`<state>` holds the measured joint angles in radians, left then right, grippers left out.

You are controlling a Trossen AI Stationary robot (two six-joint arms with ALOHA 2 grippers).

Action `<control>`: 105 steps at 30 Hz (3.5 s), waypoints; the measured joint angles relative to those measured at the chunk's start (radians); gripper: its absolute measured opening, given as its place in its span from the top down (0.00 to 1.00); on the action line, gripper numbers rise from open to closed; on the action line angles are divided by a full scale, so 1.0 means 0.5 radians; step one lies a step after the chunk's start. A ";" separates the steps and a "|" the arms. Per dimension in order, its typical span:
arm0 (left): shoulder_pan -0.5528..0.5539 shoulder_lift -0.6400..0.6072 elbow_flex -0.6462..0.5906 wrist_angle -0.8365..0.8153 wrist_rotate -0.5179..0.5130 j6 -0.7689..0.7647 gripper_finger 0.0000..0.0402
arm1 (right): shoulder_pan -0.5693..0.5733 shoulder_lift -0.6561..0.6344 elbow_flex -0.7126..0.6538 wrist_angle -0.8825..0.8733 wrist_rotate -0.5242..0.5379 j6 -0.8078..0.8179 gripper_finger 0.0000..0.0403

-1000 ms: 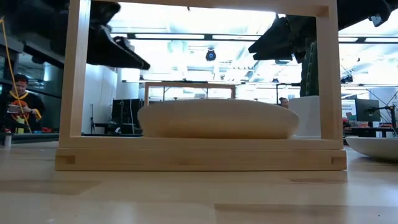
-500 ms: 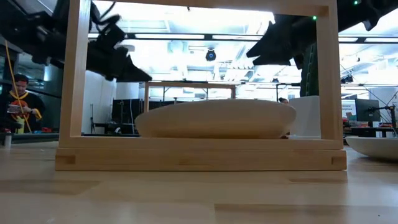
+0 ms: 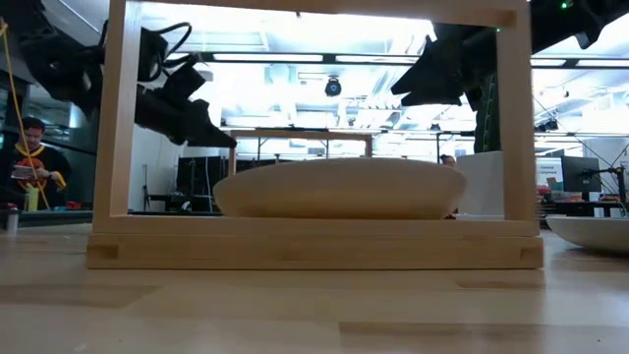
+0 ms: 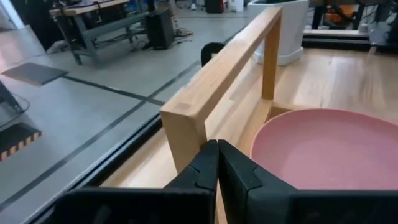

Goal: Place and stack plates onto a shelf
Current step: Adjust the shelf, then adjust the gray plate on the shelf

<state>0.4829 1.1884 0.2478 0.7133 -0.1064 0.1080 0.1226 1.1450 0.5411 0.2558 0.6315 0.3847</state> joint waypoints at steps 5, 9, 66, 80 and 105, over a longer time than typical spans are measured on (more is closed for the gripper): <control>0.151 0.042 0.002 0.126 0.032 0.002 1.00 | 0.000 0.000 0.000 0.003 -0.065 0.000 0.60; 0.244 0.075 0.003 0.208 0.033 0.002 1.00 | 0.001 0.001 0.000 0.006 -0.105 -0.002 0.60; -0.562 -0.453 0.123 0.081 0.270 -0.282 1.00 | -0.218 1.012 0.046 0.533 -1.709 -0.560 1.00; -0.561 -0.453 0.123 0.080 0.270 -0.281 1.00 | -0.218 1.012 0.195 0.135 -1.270 -0.592 1.00; -0.561 -0.453 0.124 -0.009 0.271 -0.282 1.00 | 0.102 0.483 0.330 -1.071 -0.960 0.153 1.00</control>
<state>0.2024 0.9619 0.3096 0.7086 0.0292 -0.0330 0.1738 1.3867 0.7060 -0.2796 0.1515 0.4610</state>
